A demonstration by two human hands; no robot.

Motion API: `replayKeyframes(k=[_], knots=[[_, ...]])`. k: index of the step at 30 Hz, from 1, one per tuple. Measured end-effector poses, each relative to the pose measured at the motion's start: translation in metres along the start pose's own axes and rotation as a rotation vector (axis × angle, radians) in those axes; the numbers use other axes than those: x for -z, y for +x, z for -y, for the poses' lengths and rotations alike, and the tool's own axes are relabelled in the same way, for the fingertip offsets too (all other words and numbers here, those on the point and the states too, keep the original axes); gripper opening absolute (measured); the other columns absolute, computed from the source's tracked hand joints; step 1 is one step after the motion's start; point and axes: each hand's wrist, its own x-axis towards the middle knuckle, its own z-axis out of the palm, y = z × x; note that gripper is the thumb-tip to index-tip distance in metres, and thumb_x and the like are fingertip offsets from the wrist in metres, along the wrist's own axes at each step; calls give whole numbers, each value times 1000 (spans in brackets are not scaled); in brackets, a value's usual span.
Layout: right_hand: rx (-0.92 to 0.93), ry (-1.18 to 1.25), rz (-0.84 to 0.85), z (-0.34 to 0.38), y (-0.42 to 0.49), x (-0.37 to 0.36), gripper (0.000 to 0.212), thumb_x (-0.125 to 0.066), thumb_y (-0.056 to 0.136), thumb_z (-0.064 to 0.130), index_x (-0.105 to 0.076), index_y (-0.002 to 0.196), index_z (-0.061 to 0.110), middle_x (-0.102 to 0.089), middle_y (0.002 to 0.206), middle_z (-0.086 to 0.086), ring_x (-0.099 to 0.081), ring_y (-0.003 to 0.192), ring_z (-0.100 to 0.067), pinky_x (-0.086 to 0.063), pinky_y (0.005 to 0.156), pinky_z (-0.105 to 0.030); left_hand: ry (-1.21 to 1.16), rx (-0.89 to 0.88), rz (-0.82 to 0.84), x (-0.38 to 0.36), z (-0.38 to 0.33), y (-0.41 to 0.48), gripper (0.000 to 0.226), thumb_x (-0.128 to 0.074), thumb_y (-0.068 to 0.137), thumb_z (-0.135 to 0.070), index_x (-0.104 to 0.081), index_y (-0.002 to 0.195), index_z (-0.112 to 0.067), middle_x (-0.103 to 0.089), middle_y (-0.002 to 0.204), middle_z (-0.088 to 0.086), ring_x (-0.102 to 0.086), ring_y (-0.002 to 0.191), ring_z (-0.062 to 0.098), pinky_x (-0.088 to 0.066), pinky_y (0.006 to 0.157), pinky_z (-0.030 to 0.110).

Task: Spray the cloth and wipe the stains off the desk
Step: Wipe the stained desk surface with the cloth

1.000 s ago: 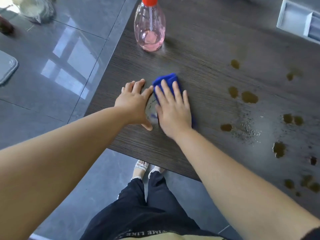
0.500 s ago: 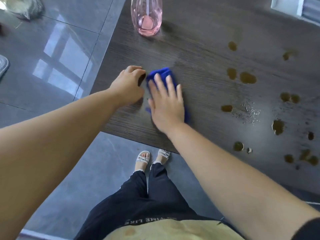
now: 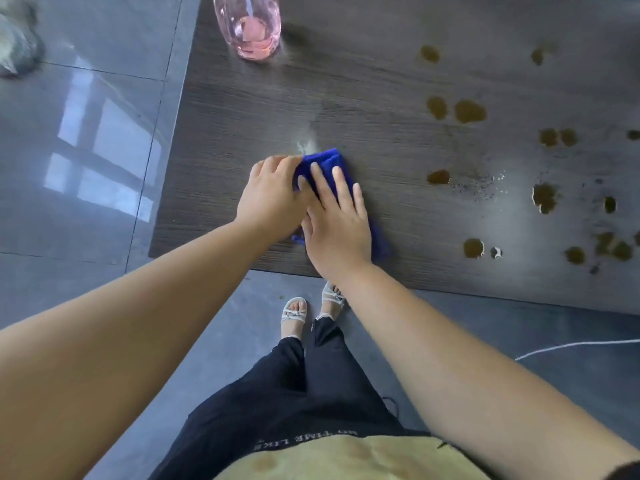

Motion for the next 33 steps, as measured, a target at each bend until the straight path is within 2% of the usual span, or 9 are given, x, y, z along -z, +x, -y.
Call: replayKeyframes(k=[3, 6, 10, 12, 18, 21, 24, 30, 33], knots=[[168, -39, 15, -37, -50, -5, 51, -32, 94, 31, -42, 142, 20, -35, 152, -1, -30, 140, -29, -26, 112, -48, 51, -14, 33, -1, -3, -6, 52, -47, 87, -14, -42, 138, -16, -33, 147, 5, -20, 137, 25, -22, 110, 34], [69, -32, 10, -75, -66, 2, 50, -33, 94, 31, -43, 142, 19, -36, 151, -3, -33, 138, -32, -32, 109, -52, 133, -34, 42, -8, -10, -13, 49, -48, 90, -21, -41, 138, -17, -24, 150, 7, -11, 141, 27, -17, 113, 40], [-252, 28, 21, -42, -16, 7, 54, -29, 101, 36, -16, 152, 23, -6, 160, 0, -2, 147, -28, -5, 117, -49, 135, -5, 6, -21, -25, -20, 51, -45, 93, -26, -33, 142, -18, -16, 154, 6, -3, 143, 30, -7, 116, 46], [-240, -1, 16, -19, -9, 3, 58, -32, 100, 36, -11, 152, 21, -1, 160, 0, 2, 147, -27, 0, 116, -46, 78, 11, -22, -26, -33, -25, 49, -42, 94, -26, -34, 142, -18, -17, 153, 6, -3, 143, 28, -7, 116, 45], [70, -72, -43, -71, -85, -4, 51, -33, 92, 31, -46, 140, 18, -40, 149, -2, -38, 136, -29, -31, 108, -49, 162, -85, 22, -32, -37, -34, 53, -42, 95, -29, -29, 144, -16, -18, 153, 7, -6, 141, 29, -10, 116, 42], [-115, -42, -102, -104, -78, -1, 52, -33, 91, 33, -49, 138, 16, -43, 146, -6, -40, 134, -33, -38, 104, -55, 181, -142, 67, -41, -50, -35, 53, -43, 95, -31, -29, 145, -17, -17, 154, 5, -6, 142, 30, -12, 115, 45], [-347, 12, -140, -79, -45, 2, 60, -24, 89, 38, -45, 141, 16, -37, 150, -5, -33, 138, -33, -27, 109, -52, 134, -116, 35, -49, -62, -33, 50, -42, 95, -28, -32, 143, -17, -17, 155, 2, -5, 143, 29, -13, 116, 44], [118, -81, -85, -96, -101, -8, 52, -32, 93, 33, -43, 141, 19, -37, 150, -3, -34, 137, -29, -26, 111, -47, 123, -55, -61, -54, -63, -36, 48, -37, 91, -24, -42, 137, -15, -24, 152, 2, -11, 139, 31, -18, 112, 41], [25, -100, -121, -155, -131, -5, 51, -35, 92, 33, -45, 141, 19, -40, 149, -4, -37, 135, -30, -34, 106, -51, 202, -88, 12, -60, -71, -40, 48, -39, 91, -30, -41, 137, -16, -22, 152, 5, -12, 139, 33, -15, 113, 40]])
